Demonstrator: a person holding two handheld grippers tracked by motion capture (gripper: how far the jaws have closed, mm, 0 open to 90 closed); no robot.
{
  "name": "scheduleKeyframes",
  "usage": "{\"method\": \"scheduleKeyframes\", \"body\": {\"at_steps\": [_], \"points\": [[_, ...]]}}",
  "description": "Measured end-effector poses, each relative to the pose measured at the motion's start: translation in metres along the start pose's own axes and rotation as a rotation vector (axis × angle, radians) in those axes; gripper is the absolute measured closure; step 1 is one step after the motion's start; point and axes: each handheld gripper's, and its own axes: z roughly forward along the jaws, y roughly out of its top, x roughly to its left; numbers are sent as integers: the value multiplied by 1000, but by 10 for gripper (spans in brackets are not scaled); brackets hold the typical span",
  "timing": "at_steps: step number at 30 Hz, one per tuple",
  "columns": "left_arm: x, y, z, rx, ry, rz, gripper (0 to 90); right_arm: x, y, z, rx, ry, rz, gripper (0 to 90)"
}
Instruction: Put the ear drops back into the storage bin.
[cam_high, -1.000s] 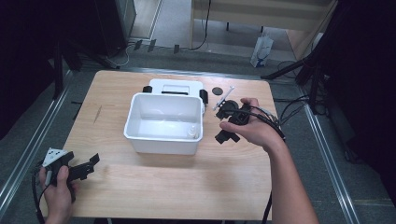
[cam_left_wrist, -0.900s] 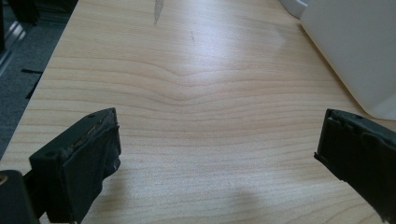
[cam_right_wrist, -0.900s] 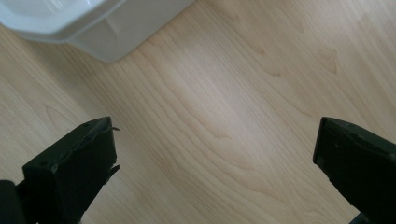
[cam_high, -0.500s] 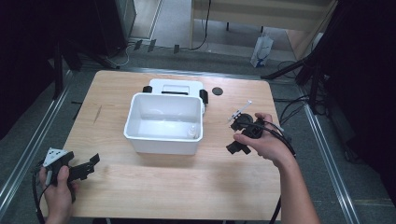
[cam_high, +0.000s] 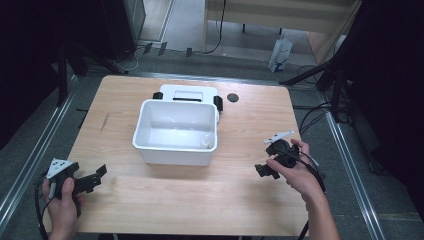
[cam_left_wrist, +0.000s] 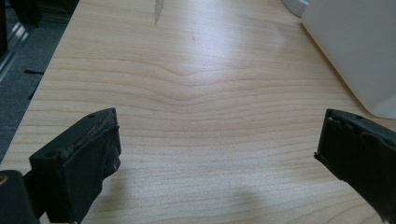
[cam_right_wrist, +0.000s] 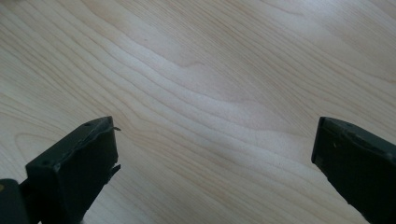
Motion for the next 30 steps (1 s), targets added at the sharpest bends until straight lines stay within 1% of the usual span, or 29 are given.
{"method": "scheduleKeyframes", "body": {"at_steps": [1,4,6,8,9,10,12,14,15,18,20,22,26,27,30], "points": [[0,0,0,1,1,0,4,-1,-5,1,-13,-1,8,0],[0,0,0,1,0,-1,4,-2,-18,5,-19,-10,22,0],[0,0,0,0,1,-1,4,-3,-25,8,-28,-5,37,0],[0,0,0,0,0,-1,4,-4,-35,11,-46,-13,59,0],[0,0,0,1,1,-1,4,-5,-39,11,-72,-16,59,0],[0,0,0,1,1,-2,4,-6,-43,11,-103,-19,70,0],[0,0,0,-1,1,-3,4,-9,-53,12,-157,0,101,0],[0,0,0,0,1,-5,4,-11,-61,12,-184,-2,124,0],[0,0,0,0,1,-4,4,-12,-67,13,-194,2,141,0],[0,0,0,6,3,1,4,-13,-81,17,-207,6,148,0],[0,0,0,2,4,1,4,-13,-92,21,-214,-2,152,0],[0,0,0,2,5,0,4,-13,-101,23,-223,-1,168,0],[0,0,0,0,6,0,4,-14,-119,25,-277,8,226,0],[0,0,0,1,5,0,4,-15,-125,24,-300,14,238,0],[0,0,1,2,5,0,4,-16,-138,24,-343,30,275,0]]}}
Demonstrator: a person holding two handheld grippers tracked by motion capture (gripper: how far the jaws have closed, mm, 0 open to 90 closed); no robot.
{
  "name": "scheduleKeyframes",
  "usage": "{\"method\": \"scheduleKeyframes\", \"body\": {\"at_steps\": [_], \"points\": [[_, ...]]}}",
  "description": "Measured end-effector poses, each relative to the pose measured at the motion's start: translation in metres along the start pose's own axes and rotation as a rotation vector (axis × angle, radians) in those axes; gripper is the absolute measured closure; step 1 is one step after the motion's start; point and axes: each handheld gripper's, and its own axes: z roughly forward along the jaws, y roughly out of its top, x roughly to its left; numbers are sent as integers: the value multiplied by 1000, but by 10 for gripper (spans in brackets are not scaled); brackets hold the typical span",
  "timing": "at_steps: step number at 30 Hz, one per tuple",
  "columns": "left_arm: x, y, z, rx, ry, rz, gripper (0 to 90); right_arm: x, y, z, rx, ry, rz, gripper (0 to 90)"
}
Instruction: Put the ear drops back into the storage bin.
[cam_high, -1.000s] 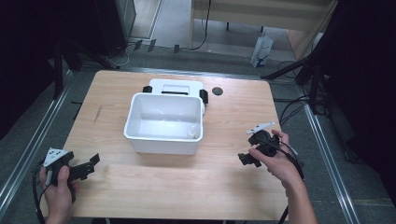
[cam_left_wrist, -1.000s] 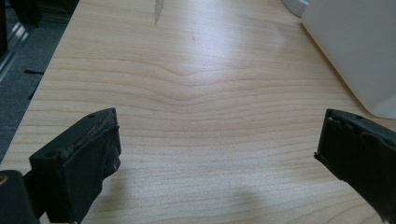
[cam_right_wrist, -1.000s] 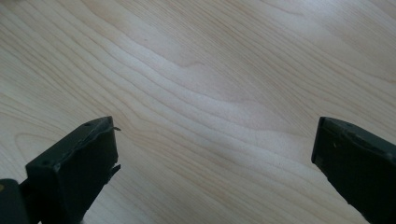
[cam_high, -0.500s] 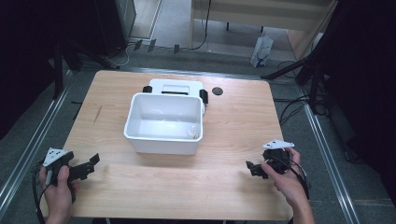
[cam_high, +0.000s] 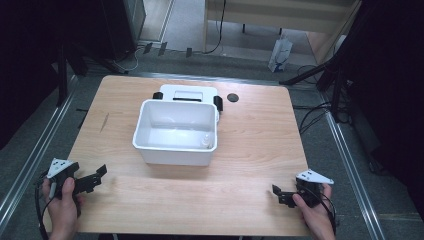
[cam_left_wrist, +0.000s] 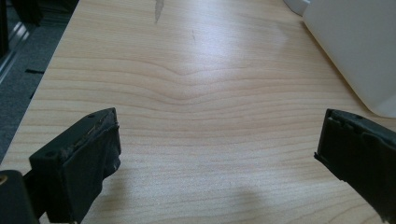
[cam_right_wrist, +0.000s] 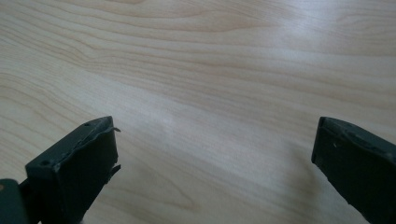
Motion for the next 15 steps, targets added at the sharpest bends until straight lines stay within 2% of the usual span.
{"method": "scheduleKeyframes", "body": {"at_steps": [3,6,8,10,15], "points": [[0,0,0,0,0,1,4,-3,-10,-5,-37,6,29,0],[0,0,0,-3,1,2,4,-6,-14,-12,-98,5,60,0],[0,0,0,-3,1,2,4,-6,-17,-13,-104,-1,72,0],[0,0,0,-1,1,2,4,-6,-19,-17,-137,-3,81,0],[-1,0,0,5,0,10,4,-8,-20,-19,-152,-9,122,1]]}}
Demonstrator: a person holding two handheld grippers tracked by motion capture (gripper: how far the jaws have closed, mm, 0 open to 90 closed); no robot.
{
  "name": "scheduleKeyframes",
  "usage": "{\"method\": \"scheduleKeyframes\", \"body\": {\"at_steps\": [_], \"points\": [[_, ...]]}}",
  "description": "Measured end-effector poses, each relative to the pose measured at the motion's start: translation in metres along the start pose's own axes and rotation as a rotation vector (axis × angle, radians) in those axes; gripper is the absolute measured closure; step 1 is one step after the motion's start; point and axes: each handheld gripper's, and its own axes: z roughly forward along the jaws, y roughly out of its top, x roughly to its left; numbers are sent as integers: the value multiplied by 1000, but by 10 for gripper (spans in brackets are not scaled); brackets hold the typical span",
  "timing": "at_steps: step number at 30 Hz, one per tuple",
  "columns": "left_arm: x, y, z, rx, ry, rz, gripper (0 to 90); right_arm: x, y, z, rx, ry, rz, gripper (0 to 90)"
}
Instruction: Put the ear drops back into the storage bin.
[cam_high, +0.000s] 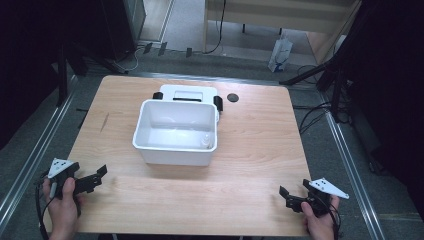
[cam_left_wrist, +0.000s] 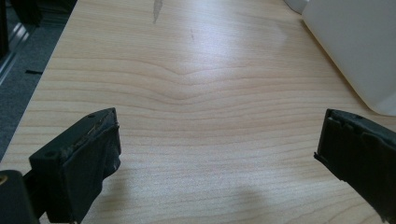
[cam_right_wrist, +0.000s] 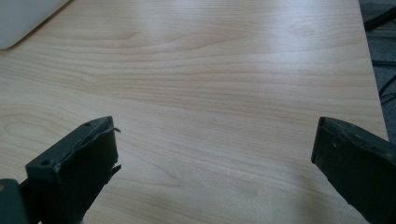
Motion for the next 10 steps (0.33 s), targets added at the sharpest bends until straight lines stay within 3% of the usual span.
{"method": "scheduleKeyframes", "body": {"at_steps": [6,10], "points": [[0,0,0,-4,1,0,4,-4,0,0,1,2,51,23],[0,0,0,-2,1,1,4,-2,1,2,21,-13,35,54]]}}
